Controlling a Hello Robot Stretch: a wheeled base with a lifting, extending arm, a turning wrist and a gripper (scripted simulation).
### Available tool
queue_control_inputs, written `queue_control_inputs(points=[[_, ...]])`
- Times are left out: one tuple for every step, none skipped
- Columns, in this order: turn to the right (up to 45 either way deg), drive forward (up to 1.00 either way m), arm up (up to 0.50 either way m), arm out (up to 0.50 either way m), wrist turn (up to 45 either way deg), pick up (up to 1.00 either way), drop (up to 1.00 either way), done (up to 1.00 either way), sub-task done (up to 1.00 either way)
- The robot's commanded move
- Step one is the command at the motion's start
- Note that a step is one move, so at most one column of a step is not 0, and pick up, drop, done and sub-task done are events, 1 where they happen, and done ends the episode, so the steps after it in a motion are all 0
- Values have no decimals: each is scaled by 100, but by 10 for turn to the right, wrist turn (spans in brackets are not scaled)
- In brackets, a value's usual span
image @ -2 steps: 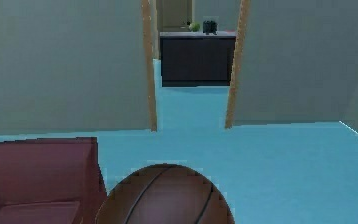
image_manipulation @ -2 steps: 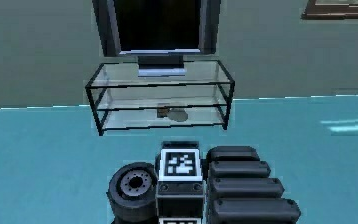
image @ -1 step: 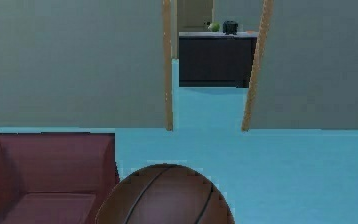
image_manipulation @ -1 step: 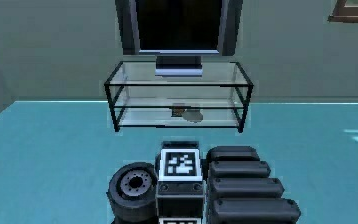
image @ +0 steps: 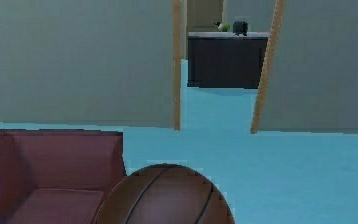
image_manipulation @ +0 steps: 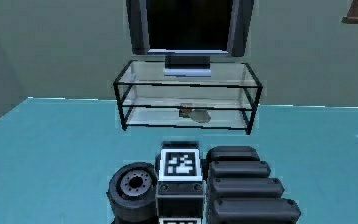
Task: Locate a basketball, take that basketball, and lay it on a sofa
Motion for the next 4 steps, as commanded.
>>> queue_control_inputs(points=[[180,0,0,0,0,0,0,0,0],[-240,0,0,0,0,0,0,0,0],[-450,0,0,0,0,0,0,0,0],[-150,0,0,0,0,0,0,0,0]])
